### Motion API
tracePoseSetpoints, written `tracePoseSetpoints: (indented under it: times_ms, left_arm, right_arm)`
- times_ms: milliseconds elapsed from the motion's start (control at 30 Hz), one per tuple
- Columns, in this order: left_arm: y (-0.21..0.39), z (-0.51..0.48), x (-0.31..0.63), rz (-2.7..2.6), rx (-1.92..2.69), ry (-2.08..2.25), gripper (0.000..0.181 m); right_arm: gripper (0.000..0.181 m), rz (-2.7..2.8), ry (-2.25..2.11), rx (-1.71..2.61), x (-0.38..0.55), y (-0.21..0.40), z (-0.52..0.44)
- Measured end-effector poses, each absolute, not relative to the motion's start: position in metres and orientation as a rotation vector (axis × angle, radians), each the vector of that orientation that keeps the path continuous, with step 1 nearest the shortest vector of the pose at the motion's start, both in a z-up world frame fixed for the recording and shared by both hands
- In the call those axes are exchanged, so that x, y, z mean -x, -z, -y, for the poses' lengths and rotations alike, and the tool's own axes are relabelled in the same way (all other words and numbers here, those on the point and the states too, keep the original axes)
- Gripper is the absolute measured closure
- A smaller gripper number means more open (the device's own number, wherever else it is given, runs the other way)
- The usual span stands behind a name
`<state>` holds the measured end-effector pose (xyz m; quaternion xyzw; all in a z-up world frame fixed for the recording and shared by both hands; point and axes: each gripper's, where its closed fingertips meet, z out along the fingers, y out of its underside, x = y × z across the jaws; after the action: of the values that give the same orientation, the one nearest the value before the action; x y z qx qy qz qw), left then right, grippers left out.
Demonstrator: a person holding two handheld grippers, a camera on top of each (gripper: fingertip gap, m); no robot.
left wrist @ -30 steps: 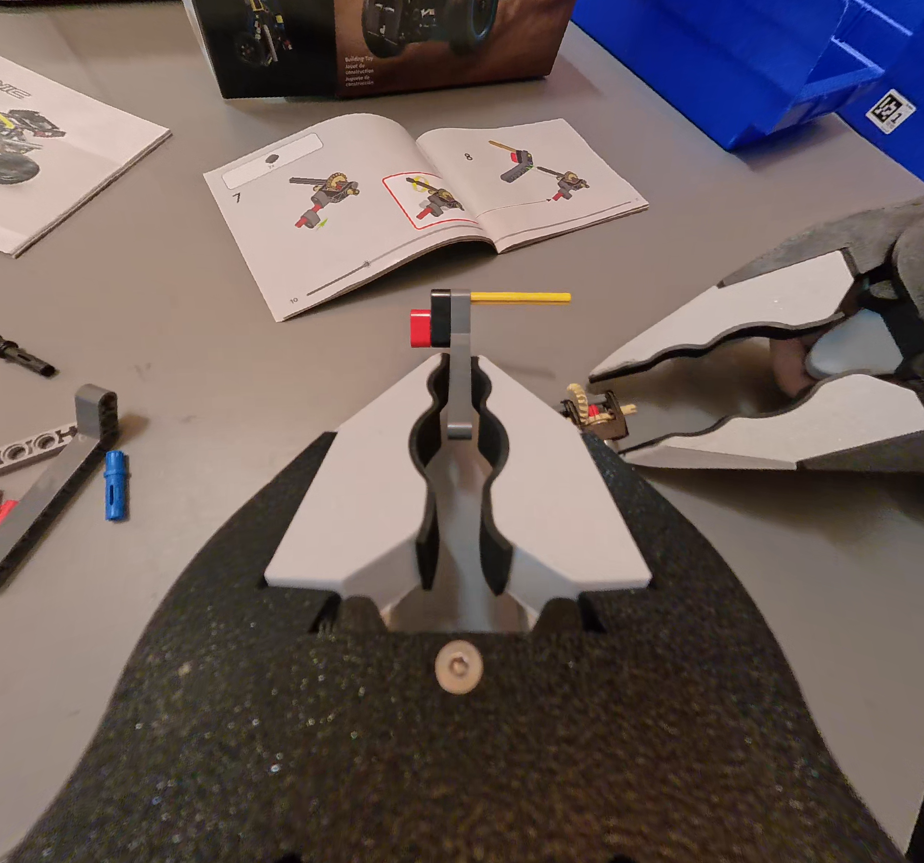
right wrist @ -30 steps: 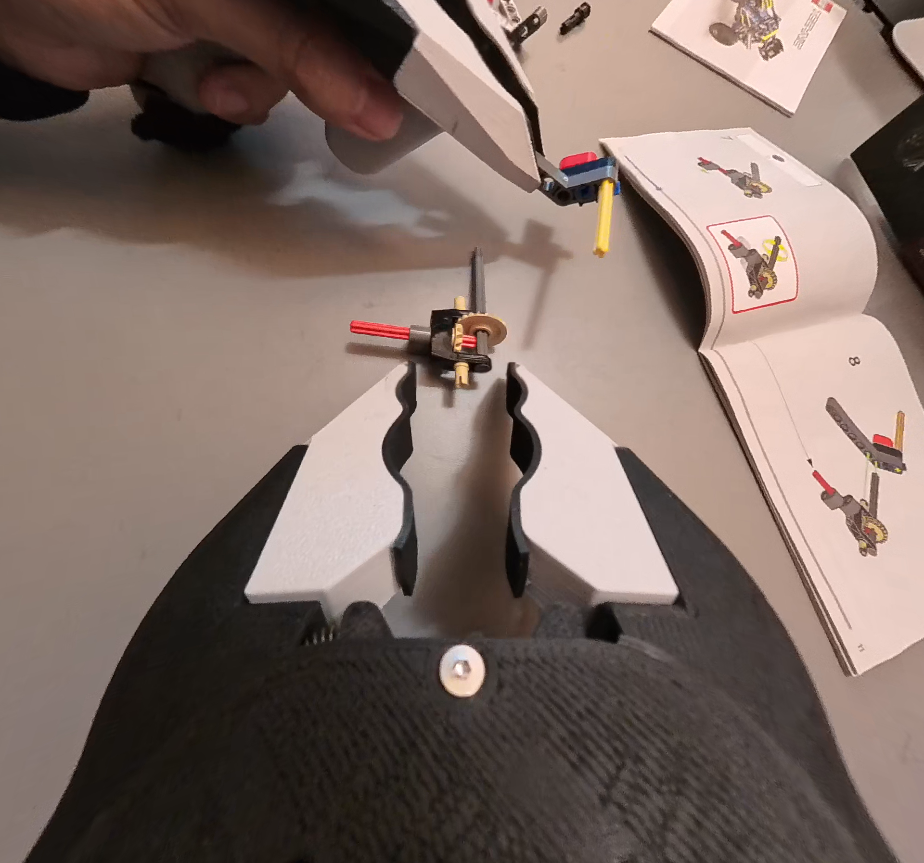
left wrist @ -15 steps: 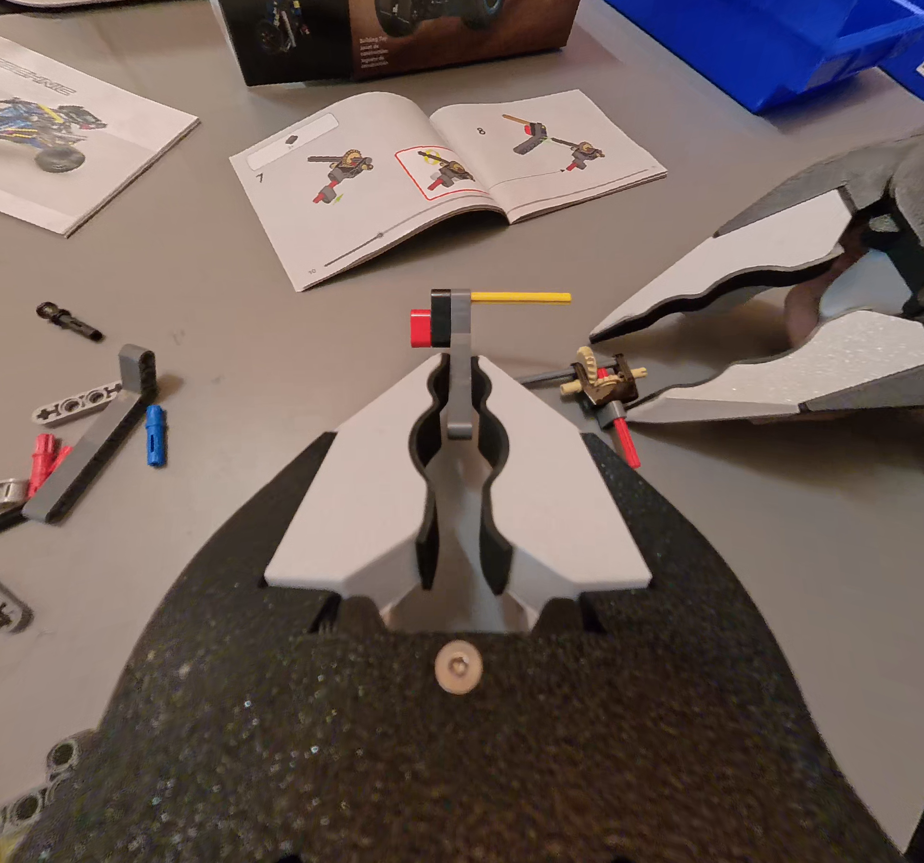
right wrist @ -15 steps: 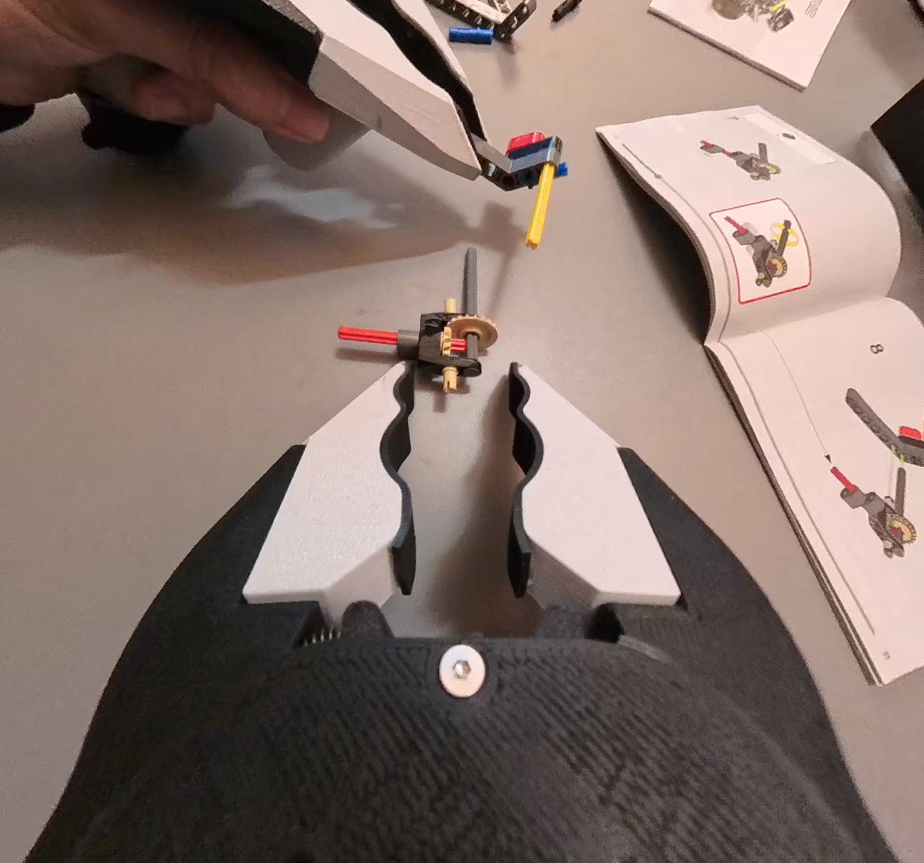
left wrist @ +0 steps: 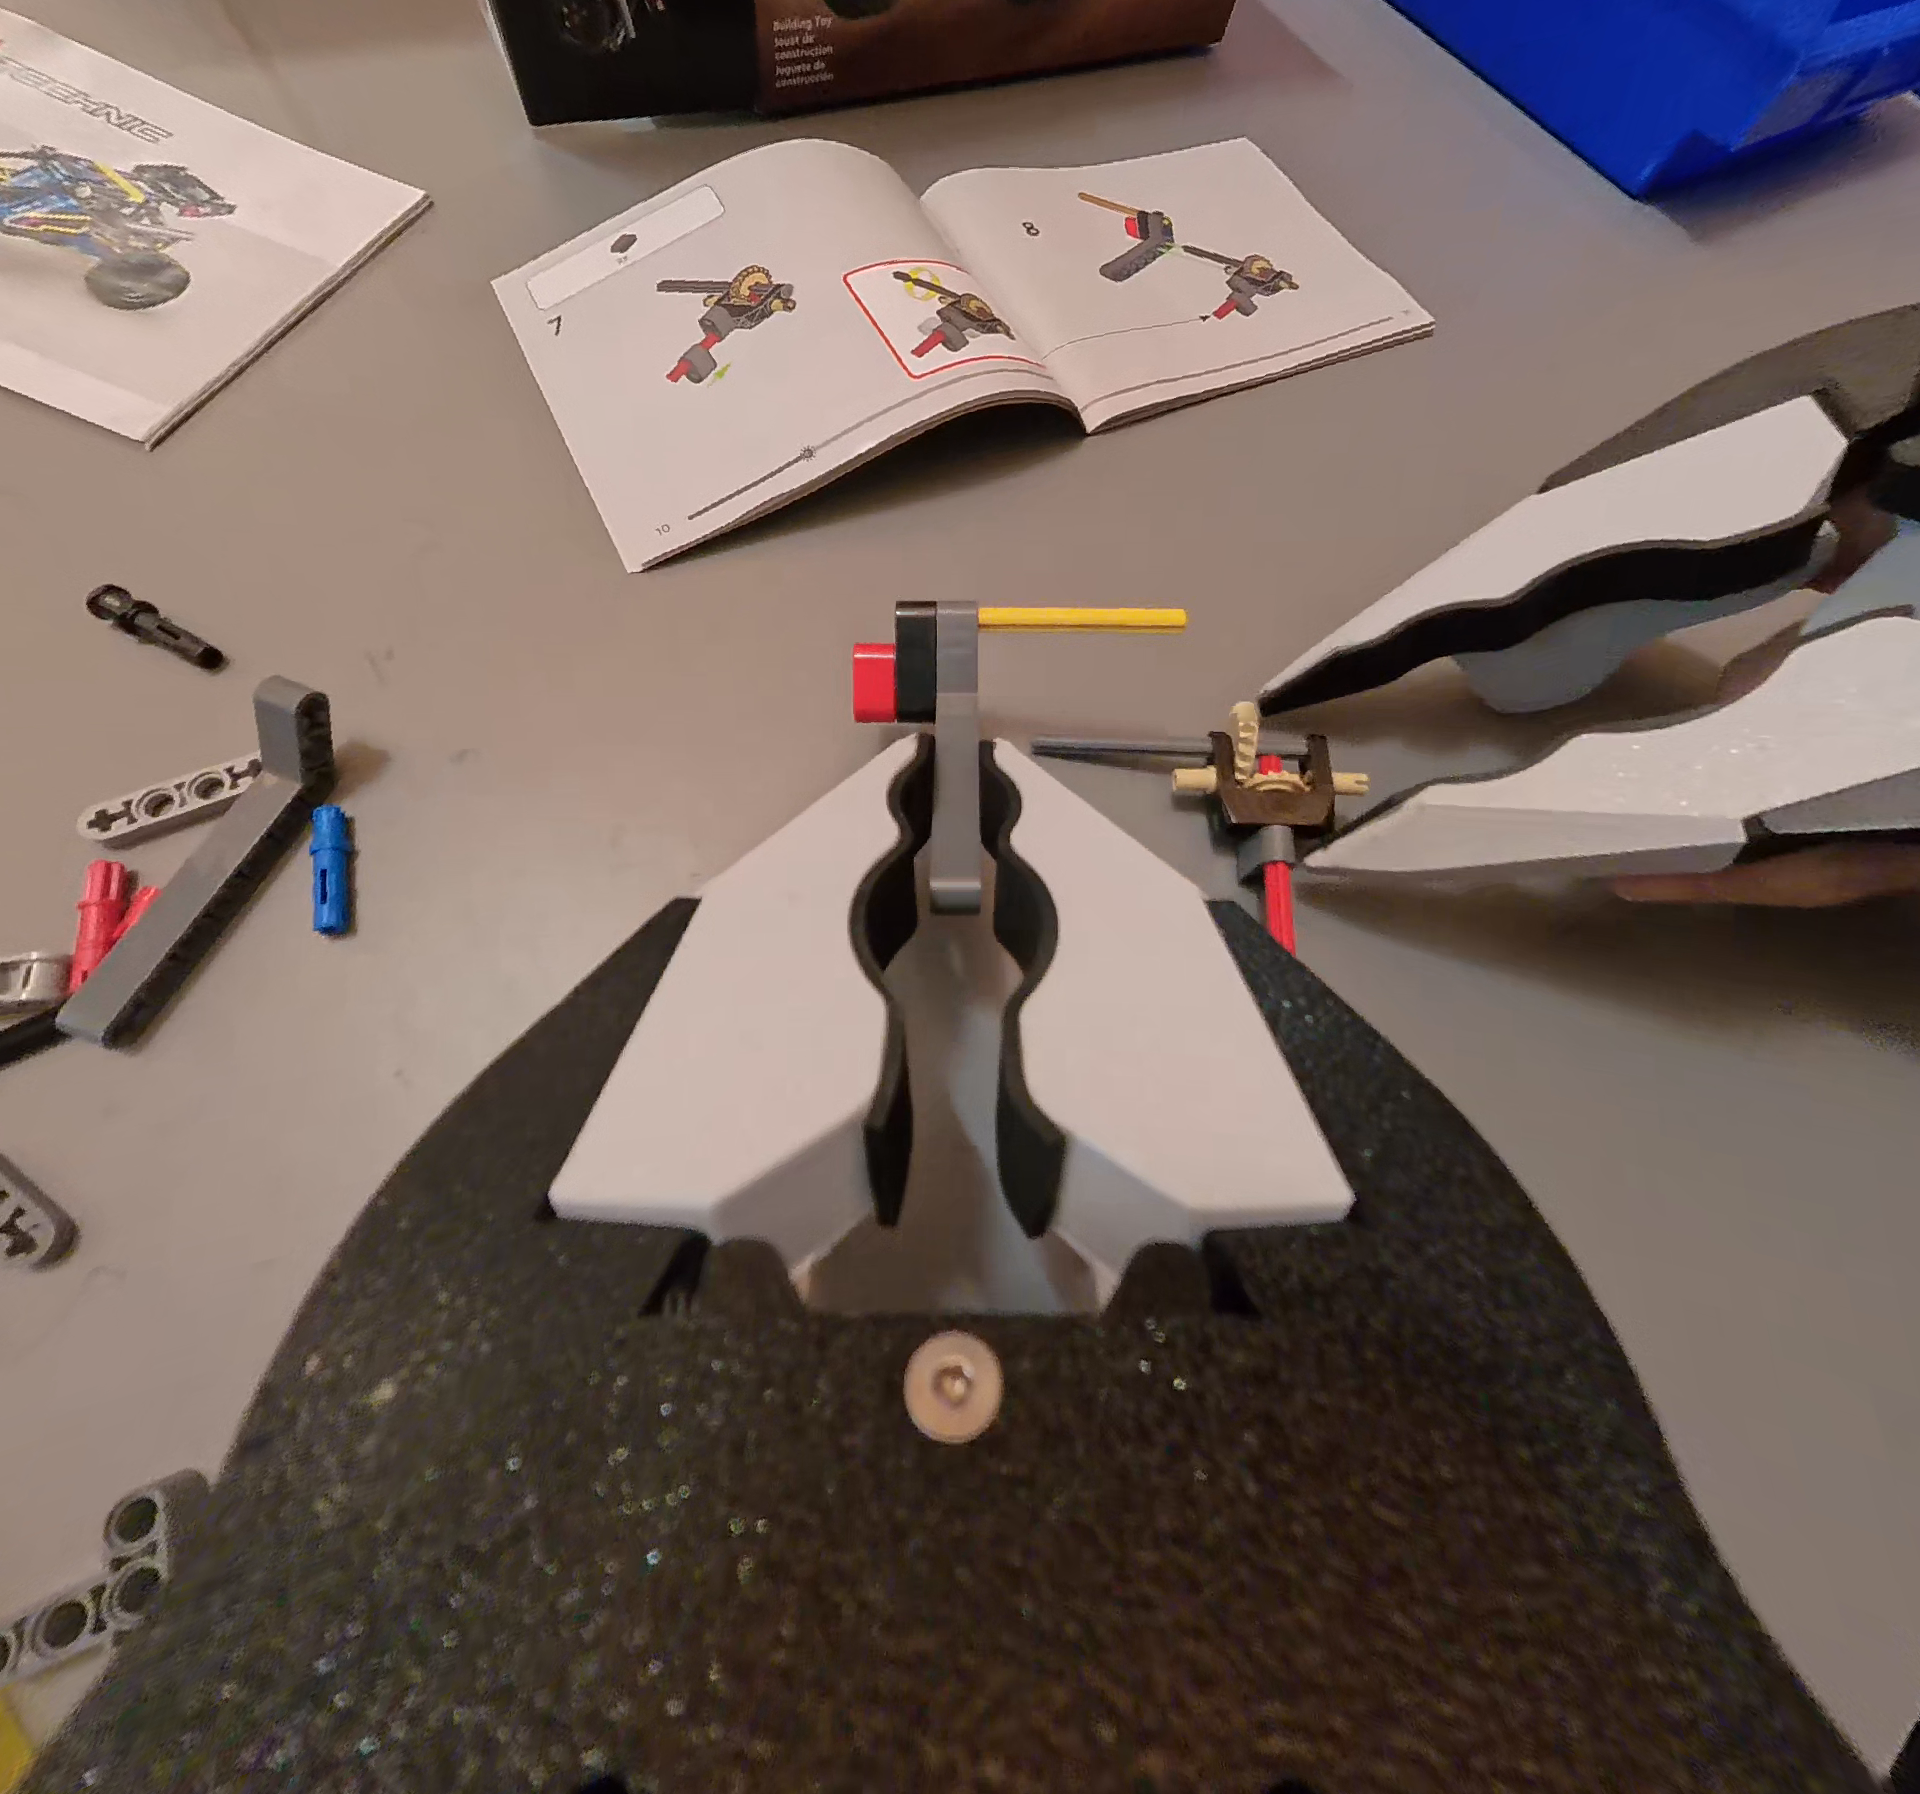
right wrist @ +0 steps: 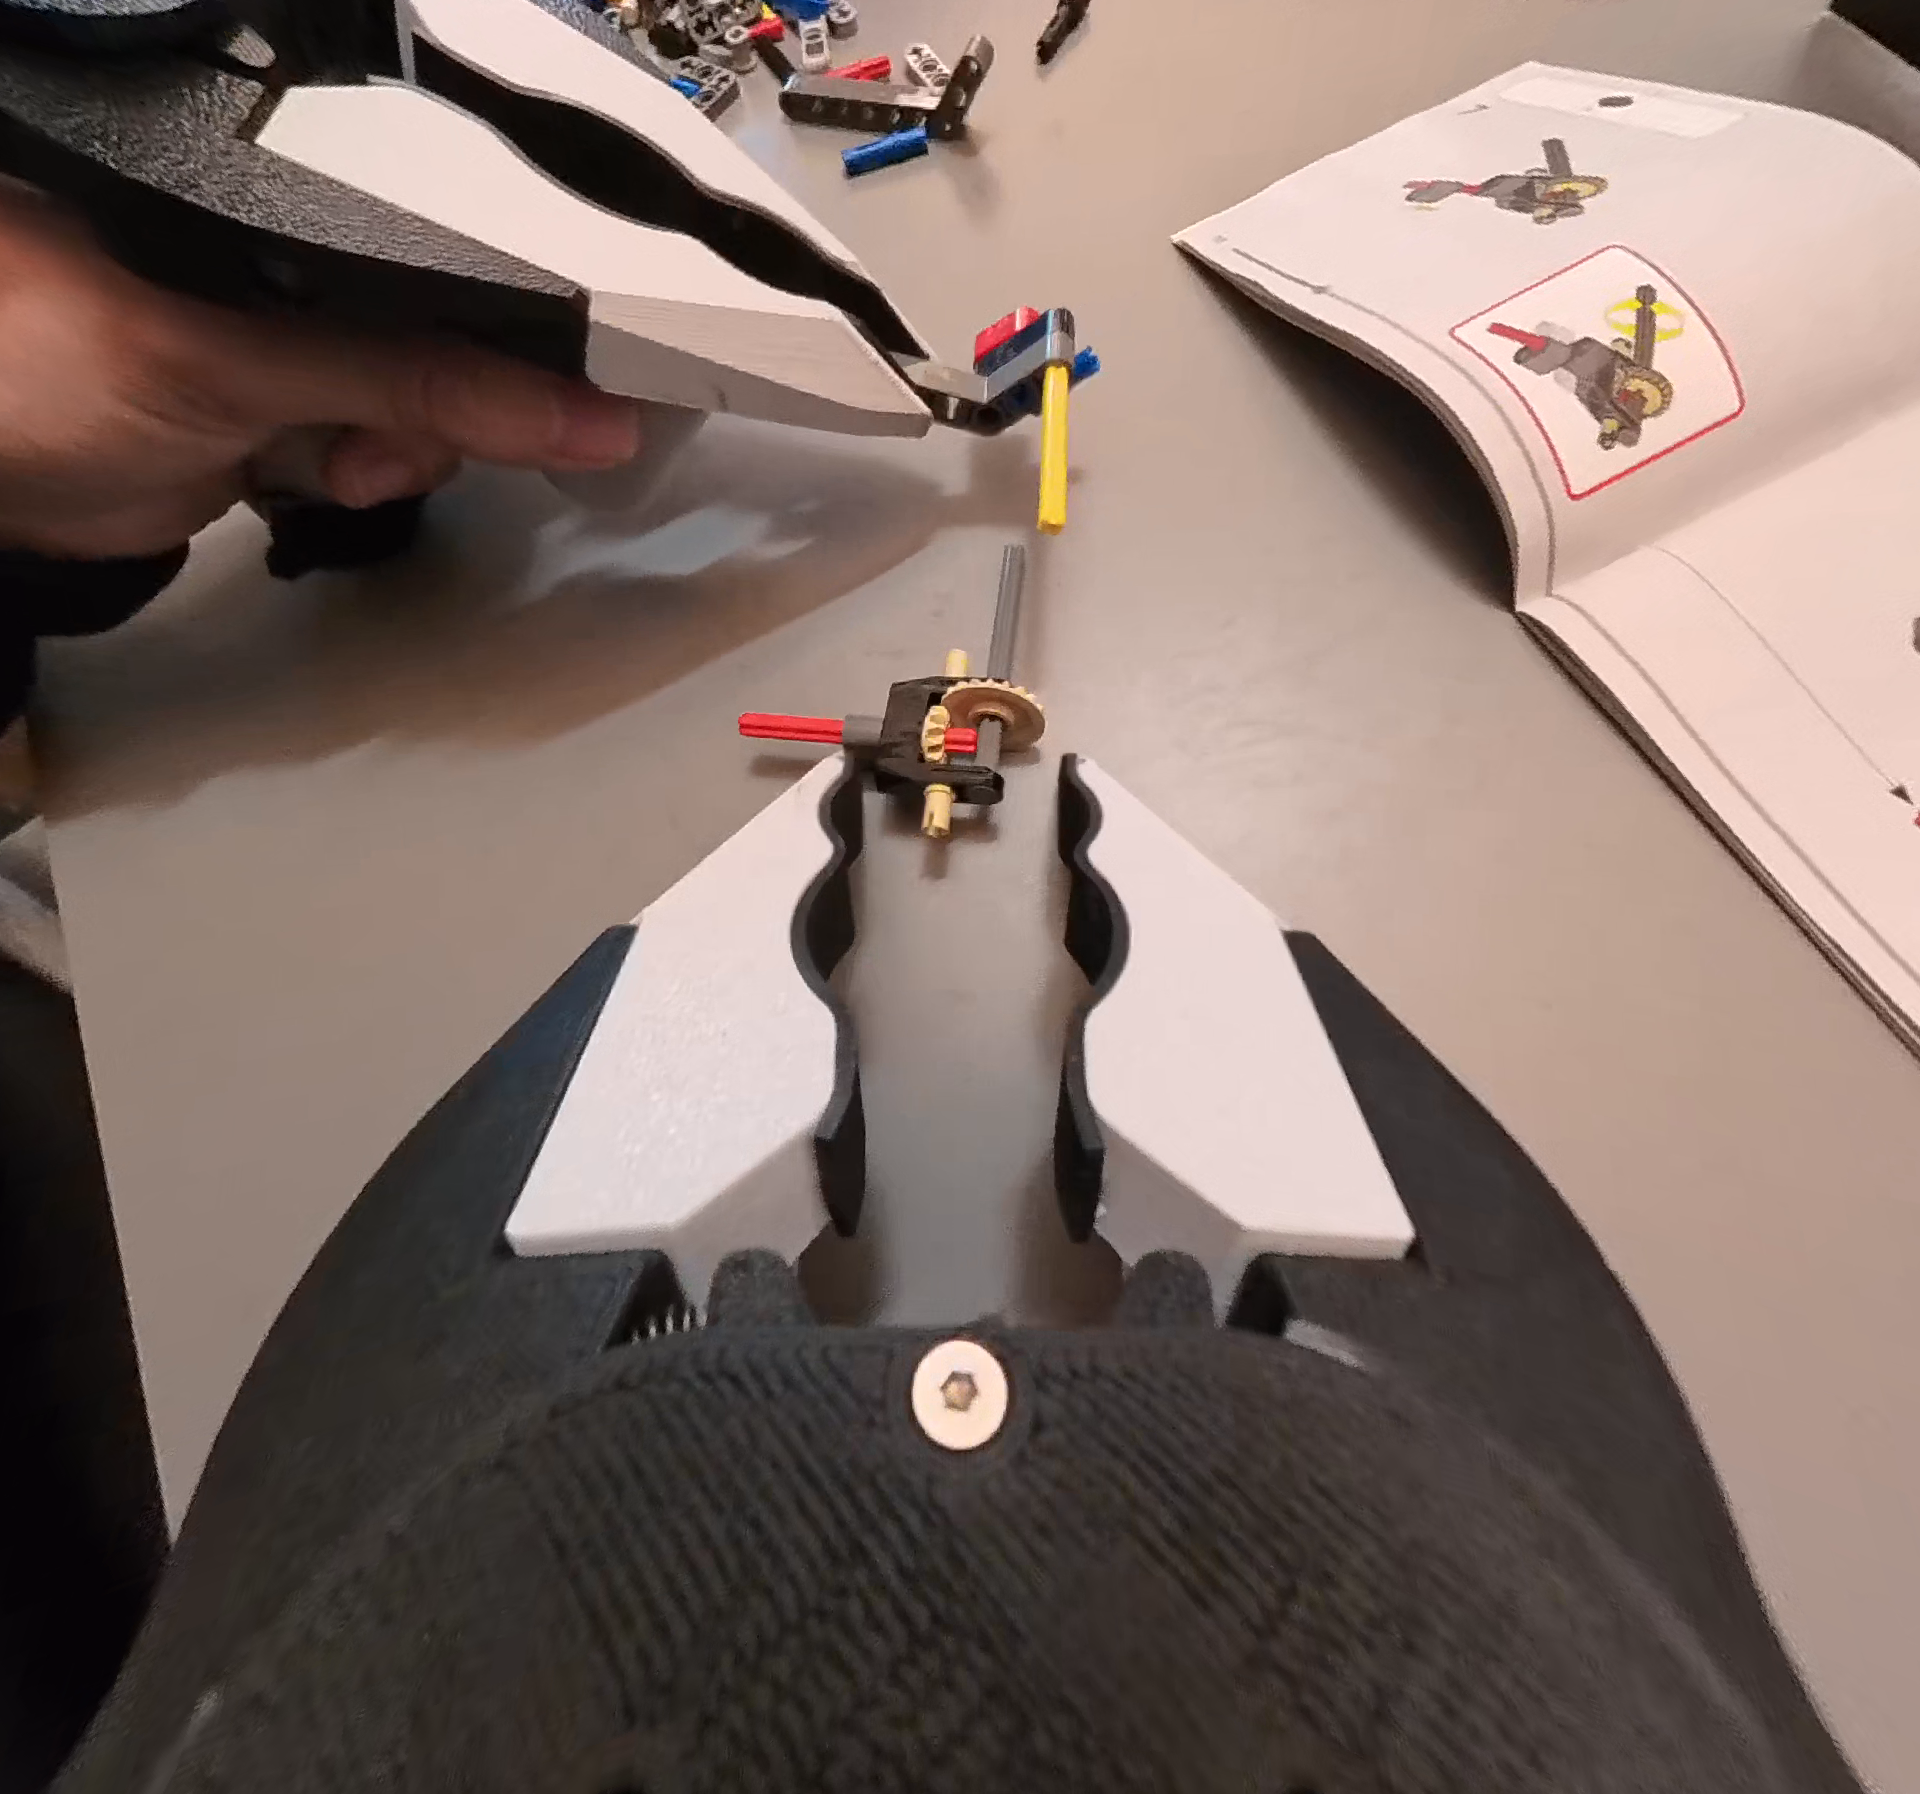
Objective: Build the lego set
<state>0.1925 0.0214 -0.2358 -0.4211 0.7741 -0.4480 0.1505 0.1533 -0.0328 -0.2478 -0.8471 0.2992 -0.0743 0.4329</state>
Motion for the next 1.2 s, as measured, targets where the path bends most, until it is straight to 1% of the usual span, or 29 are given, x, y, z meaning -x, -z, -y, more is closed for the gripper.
tracePoseSetpoints:
  times_ms: [167, 233, 400, 433, 500, 633, 800, 867, 1000, 1200]
  left_arm:
    - [0.238, -0.022, -0.193, -2.234, 1.232, 1.285, 0.175]
    - [0.238, -0.022, -0.193, -2.233, 1.233, 1.286, 0.176]
    - [0.239, -0.021, -0.193, -2.246, 1.236, 1.281, 0.175]
    - [0.240, -0.021, -0.192, -2.252, 1.239, 1.283, 0.176]
    - [0.240, -0.018, -0.190, -2.267, 1.263, 1.322, 0.176]
    - [0.232, -0.016, -0.189, -2.232, 1.401, 1.528, 0.175]
    - [0.214, -0.011, -0.184, -2.123, 1.612, 1.969, 0.176]
    - [0.207, -0.010, -0.181, -2.083, 1.652, 2.108, 0.176]
    - [0.200, -0.009, -0.177, -2.050, 1.678, 2.227, 0.176]
    - [0.207, -0.014, -0.181, -2.054, 1.668, 2.126, 0.176]
  right_arm:
    - [0.147, -0.725, 0.222, 2.164, -0.153, 0.254, 0.027]
    - [0.151, -0.711, 0.247, 2.178, -0.154, 0.254, 0.027]
    - [0.153, -0.678, 0.232, 2.187, -0.155, 0.254, 0.029]
    - [0.159, -0.667, 0.246, 2.196, -0.155, 0.255, 0.030]
    - [0.159, -0.640, 0.258, 2.208, -0.155, 0.255, 0.030]
    - [0.159, -0.621, 0.238, 2.209, -0.153, 0.255, 0.030]
    - [0.159, -0.551, 0.187, 2.221, -0.147, 0.254, 0.030]
    - [0.156, -0.495, 0.167, 2.233, -0.145, 0.254, 0.032]
    - [0.142, -0.494, 0.125, 2.200, -0.144, 0.248, 0.039]
    - [0.144, -0.635, 0.173, 2.128, -0.148, 0.244, 0.037]
